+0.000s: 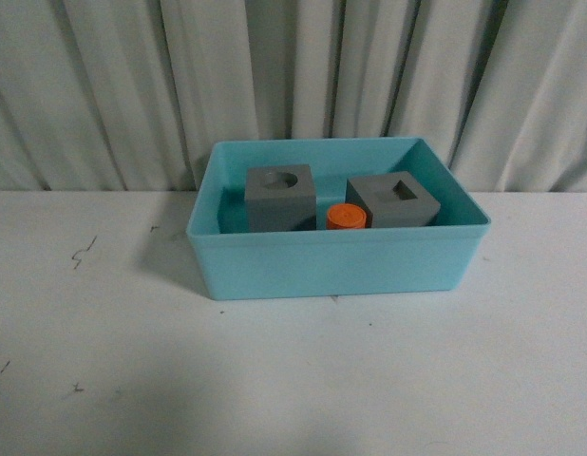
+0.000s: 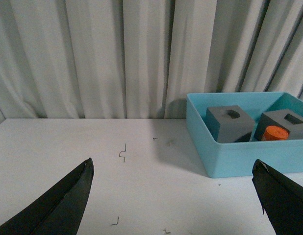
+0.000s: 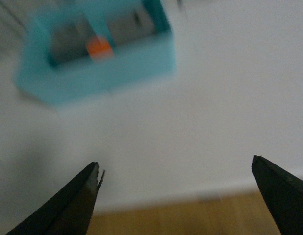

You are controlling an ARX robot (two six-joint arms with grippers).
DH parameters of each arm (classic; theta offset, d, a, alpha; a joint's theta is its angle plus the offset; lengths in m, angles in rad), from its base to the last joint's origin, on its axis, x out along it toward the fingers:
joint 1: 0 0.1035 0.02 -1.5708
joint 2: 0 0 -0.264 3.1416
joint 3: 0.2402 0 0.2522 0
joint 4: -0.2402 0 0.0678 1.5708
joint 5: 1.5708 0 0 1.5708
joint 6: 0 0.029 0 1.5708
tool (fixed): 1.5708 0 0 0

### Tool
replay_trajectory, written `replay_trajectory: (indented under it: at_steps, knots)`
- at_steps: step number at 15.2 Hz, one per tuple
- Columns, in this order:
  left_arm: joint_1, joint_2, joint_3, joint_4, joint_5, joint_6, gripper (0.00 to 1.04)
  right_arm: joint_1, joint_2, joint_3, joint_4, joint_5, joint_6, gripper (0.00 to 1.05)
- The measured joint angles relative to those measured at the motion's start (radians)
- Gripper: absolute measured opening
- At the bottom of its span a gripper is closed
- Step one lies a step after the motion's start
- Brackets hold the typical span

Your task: Place gray and orange parts in blue box

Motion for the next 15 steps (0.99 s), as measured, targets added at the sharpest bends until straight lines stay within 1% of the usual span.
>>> replay_trajectory:
  at_steps: [1, 2, 3, 4, 5, 6, 7, 8, 9, 13, 14, 15]
  knots:
    - [0.0, 0.0, 0.0, 0.0, 0.001, 0.0, 0.98, -0.002, -0.054, -0.095, 0.293, 0.079, -0.087, 0.9]
    - [0.0, 0.0, 0.0, -0.001, -0.002, 0.0, 0.98, -0.042, -0.167, -0.208, 0.494, 0.103, -0.227, 0.79]
    - [0.001, 0.0, 0.0, 0.0, -0.001, 0.0, 0.98, -0.128, -0.256, -0.294, 0.637, 0.071, -0.373, 0.66]
    - [0.0, 0.0, 0.0, 0.0, 0.001, 0.0, 0.98, -0.189, -0.302, -0.314, 0.666, 0.019, -0.484, 0.55]
    - [0.0, 0.0, 0.0, 0.0, 0.0, 0.0, 0.98, -0.249, -0.356, -0.323, 0.644, -0.054, -0.553, 0.43]
    - [0.0, 0.0, 0.0, 0.0, 0.0, 0.0, 0.98, -0.284, -0.431, -0.329, 0.55, -0.081, -0.584, 0.3]
    - [0.0, 0.0, 0.0, 0.0, 0.0, 0.0, 0.98, -0.325, -0.525, -0.357, 0.492, -0.142, -0.605, 0.17]
    - [0.0, 0.0, 0.0, 0.0, 0.0, 0.0, 0.98, -0.377, -0.552, -0.36, 0.485, -0.178, -0.609, 0.06]
    - [0.0, 0.0, 0.0, 0.0, 0.0, 0.0, 0.98, -0.435, -0.57, -0.365, 0.476, -0.227, -0.617, 0.02]
    - [0.0, 0.0, 0.0, 0.0, 0.0, 0.0, 0.98, -0.502, -0.595, -0.38, 0.462, -0.309, -0.622, 0.02]
    - [0.0, 0.0, 0.0, 0.0, 0.0, 0.0, 0.98, -0.552, -0.611, -0.388, 0.455, -0.352, -0.624, 0.02]
    - [0.0, 0.0, 0.0, 0.0, 0.0, 0.0, 0.98, -0.611, -0.624, -0.39, 0.443, -0.429, -0.624, 0.02]
